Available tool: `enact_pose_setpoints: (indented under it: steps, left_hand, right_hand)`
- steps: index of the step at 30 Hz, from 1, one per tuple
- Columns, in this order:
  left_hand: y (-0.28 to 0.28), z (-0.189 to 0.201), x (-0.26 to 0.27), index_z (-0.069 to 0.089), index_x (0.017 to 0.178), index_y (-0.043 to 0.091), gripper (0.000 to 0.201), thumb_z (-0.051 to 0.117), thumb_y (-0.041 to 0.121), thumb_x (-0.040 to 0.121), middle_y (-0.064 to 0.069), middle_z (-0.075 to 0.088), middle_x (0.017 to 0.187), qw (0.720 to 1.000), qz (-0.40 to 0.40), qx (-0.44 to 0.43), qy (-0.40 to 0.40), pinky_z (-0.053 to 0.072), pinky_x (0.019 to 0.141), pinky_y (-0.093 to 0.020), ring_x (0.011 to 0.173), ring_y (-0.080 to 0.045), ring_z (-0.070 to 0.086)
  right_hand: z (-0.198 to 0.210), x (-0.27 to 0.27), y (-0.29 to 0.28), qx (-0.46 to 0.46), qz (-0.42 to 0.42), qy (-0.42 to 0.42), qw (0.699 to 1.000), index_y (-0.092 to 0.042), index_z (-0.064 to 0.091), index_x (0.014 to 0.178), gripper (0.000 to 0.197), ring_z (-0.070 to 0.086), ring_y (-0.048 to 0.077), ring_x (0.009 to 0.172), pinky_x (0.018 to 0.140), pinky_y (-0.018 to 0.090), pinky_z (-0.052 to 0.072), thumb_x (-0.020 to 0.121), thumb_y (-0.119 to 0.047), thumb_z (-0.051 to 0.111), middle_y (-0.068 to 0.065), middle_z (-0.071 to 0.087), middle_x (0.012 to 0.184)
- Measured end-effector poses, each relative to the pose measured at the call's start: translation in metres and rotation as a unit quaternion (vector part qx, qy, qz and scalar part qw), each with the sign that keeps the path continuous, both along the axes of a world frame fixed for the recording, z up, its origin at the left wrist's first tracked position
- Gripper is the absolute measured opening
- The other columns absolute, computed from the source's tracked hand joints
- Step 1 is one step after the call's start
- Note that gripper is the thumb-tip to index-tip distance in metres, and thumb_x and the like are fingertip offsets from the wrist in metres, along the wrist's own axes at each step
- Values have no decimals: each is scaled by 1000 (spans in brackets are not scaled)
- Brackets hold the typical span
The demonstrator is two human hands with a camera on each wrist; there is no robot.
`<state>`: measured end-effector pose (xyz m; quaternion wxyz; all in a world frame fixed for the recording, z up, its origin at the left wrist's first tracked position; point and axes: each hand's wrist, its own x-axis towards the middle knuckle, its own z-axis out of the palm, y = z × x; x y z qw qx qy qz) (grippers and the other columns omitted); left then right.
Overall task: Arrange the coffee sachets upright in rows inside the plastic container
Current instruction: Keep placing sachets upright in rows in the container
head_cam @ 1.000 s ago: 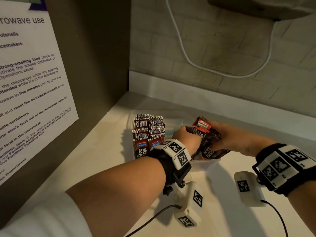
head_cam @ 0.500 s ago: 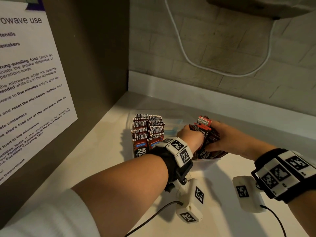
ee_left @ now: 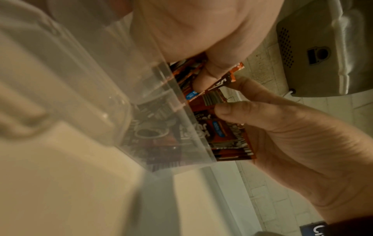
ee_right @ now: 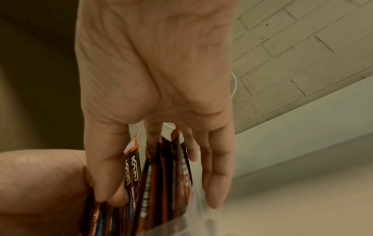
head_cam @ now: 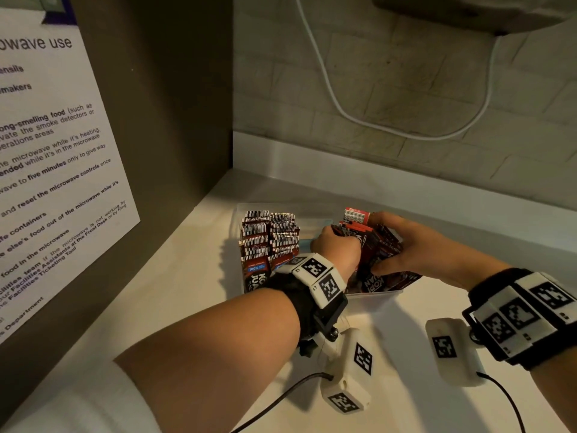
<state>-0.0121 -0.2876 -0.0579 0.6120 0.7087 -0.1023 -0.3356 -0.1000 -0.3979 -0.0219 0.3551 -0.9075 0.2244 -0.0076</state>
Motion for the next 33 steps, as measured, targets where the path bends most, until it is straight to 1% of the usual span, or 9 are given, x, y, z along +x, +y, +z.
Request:
enact_pose_setpoints:
  steps: [4,11,14,16,19,23,26,31,33]
  left_hand:
    - [1,3,-2,55,95,20,24,50,5,77,-10,62,108,999,19,-27,0,53,88,-45,94,-28,60]
    - [7,19,-3,58,95,17,29,49,12,69,-11,66,98,993,40,-115,6,55,85,-53,90,-33,65]
    - [11,29,-1,57,96,19,33,48,10,66,-14,66,101,985,54,-157,40,55,85,-52,94,-34,64]
    - [16,39,1,58,99,15,35,50,10,65,-12,66,94,979,50,-179,81,56,72,-41,87,-29,65]
    - [25,51,4,54,101,12,21,51,6,82,-3,56,72,965,29,-214,145,42,53,-25,64,-16,56]
    - [31,60,9,55,103,14,27,67,27,83,-1,63,74,957,-1,-241,163,50,64,-27,65,-13,63]
    - [31,60,21,58,111,13,36,70,34,84,-8,70,97,959,79,-253,105,54,89,-43,89,-22,68]
    - [41,69,38,40,123,44,49,63,13,92,-8,61,103,902,121,-411,51,59,73,-37,76,-23,66]
    - [43,71,42,50,114,38,35,62,12,93,-2,59,106,898,108,-426,38,59,71,-37,77,-24,67]
  right_hand:
    - [13,-2,4,-10,-6,-10,1000,-36,50,121,69,61,25,95,77,39,56,67,-8,82,-2,49,127]
    - [44,-9,25,-59,-60,-111,990,-27,43,135,67,43,15,125,98,38,43,77,-7,72,-7,46,135]
    - [43,-2,45,-113,-21,-86,990,-21,34,142,71,41,13,127,96,26,37,80,-7,67,-6,44,137]
    - [38,6,59,-133,7,-58,989,-17,32,141,70,46,15,122,88,21,36,81,-8,66,-3,45,131]
    - [27,15,73,-133,30,-64,989,-16,28,139,66,48,18,113,90,29,42,83,-9,62,4,43,125]
    - [18,24,84,-186,24,-99,977,-10,28,137,52,51,19,95,86,37,48,90,-9,52,7,40,121]
    - [18,27,95,-196,13,-141,970,-14,29,140,56,50,13,96,82,26,45,91,-7,54,0,41,120]
    - [19,30,111,-138,-65,-252,956,-25,34,116,49,56,9,92,69,11,41,83,-7,65,-6,52,109]
    - [20,31,115,-96,-93,-271,953,-28,30,105,51,59,14,82,64,17,47,79,-1,66,-2,54,103]
